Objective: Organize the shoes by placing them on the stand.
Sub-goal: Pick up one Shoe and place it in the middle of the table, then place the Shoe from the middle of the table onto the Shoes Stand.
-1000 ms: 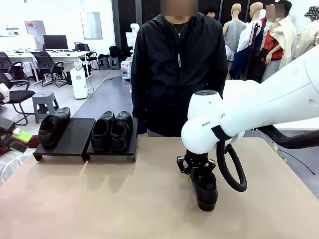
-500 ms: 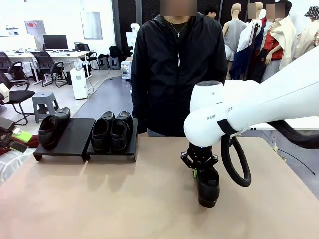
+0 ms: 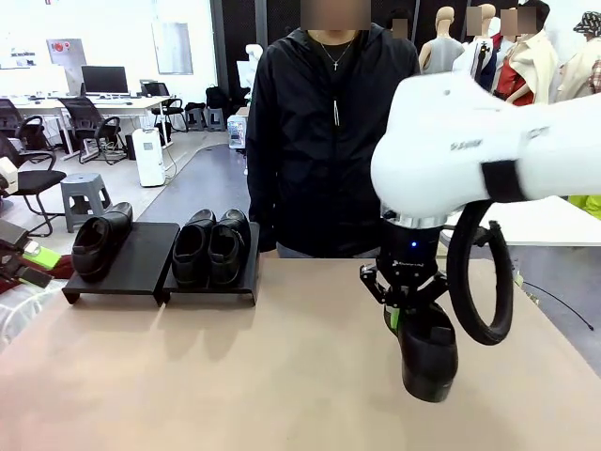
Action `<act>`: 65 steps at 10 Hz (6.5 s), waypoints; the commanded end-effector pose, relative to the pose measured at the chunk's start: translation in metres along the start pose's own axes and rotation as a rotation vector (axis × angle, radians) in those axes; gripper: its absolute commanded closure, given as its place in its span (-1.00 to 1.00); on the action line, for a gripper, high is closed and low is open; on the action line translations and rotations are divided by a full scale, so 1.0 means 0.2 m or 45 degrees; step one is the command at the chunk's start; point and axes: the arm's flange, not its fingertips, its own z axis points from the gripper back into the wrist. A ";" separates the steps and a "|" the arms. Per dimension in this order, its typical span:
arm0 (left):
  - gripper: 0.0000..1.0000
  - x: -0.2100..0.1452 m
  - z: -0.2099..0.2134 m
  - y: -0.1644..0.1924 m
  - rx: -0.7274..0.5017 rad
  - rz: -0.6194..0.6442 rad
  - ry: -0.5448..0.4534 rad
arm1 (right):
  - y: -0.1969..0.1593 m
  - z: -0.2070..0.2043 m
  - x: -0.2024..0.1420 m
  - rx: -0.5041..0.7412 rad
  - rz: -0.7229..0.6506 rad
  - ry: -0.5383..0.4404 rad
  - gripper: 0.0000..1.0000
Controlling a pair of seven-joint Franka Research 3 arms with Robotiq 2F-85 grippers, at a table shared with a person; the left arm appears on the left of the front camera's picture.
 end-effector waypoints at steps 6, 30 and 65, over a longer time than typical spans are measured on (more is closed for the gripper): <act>-1.00 -0.01 0.01 0.00 -0.007 -0.026 0.005 | 0.57 -0.17 -0.18 -0.023 0.330 -0.179 1.00; -1.00 -0.01 0.01 0.00 -0.007 -0.026 0.005 | -0.22 0.08 -0.09 0.378 0.739 0.188 -1.00; -1.00 0.17 -1.34 -0.59 0.507 0.397 0.181 | -1.32 0.28 0.01 0.692 0.403 -0.476 -1.00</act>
